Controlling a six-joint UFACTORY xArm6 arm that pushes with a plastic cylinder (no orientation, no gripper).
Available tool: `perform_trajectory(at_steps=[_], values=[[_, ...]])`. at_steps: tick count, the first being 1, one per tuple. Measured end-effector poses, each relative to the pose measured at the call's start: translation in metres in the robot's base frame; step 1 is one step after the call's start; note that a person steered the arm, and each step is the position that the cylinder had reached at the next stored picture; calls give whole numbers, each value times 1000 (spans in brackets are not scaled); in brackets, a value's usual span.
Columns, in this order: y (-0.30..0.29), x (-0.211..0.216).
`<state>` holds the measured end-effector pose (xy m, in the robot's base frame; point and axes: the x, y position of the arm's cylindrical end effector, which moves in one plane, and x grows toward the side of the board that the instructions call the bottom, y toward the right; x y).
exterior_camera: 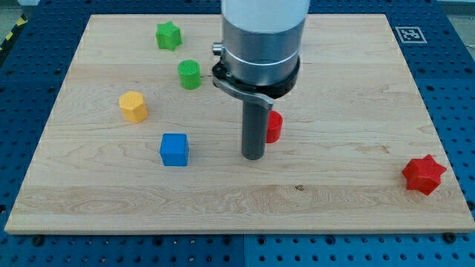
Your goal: Move the red circle towards the right side
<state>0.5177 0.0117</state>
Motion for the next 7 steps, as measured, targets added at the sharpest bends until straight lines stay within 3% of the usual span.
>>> perform_trajectory(at_steps=[3,5,7], values=[[-5,-1],[-19,-45],[27,-40]])
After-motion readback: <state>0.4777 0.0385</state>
